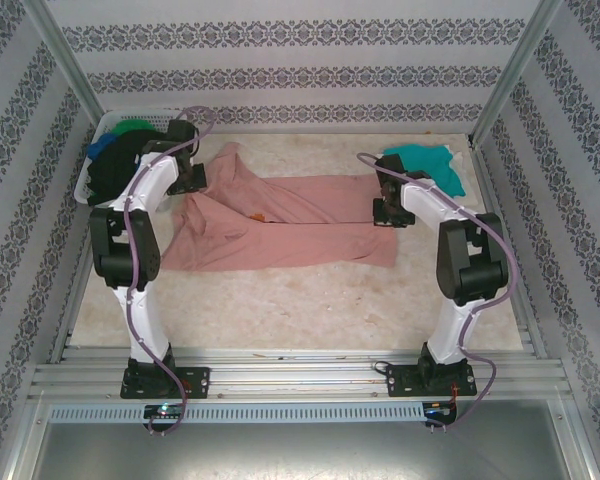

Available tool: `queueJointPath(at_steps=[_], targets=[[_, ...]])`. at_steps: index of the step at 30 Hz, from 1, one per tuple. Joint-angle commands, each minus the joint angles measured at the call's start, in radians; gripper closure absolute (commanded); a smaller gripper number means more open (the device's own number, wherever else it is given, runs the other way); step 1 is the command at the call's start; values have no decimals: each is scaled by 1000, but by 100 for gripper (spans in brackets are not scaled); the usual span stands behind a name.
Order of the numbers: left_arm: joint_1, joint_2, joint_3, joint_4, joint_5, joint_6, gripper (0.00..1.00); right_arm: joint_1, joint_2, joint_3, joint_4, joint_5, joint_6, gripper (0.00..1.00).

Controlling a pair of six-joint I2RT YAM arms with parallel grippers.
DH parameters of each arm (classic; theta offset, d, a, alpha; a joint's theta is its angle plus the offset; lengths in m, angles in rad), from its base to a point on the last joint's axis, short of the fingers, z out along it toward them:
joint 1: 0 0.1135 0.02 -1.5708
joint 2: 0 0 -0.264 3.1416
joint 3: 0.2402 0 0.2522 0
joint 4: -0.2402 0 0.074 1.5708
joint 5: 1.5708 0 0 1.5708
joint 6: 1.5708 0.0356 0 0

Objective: Fold and stack the t-shirts

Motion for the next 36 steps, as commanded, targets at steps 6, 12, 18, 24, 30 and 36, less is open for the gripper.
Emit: queueJointPath(at_steps=[6,12,18,24,30,36], targets=[[9,37,72,-62,64,-21,70,24,46,83,-30,7,-34,82],[10,-68,25,-93,55,-15,62,40,-36,61,-99,84,-16,62],[9,-422,-431,44,93,-101,52,110,-274,-246,-76,67,130,43],[12,-590,-802,138,61,-204,45,142,-337,-434,36,-47,215,43],[26,-514,-817,170,28,-199,42,135,-245,-395,20,7,202,46],[44,-450,-798,203,49,-178,43,95,-196,-373,37,10,194,51]])
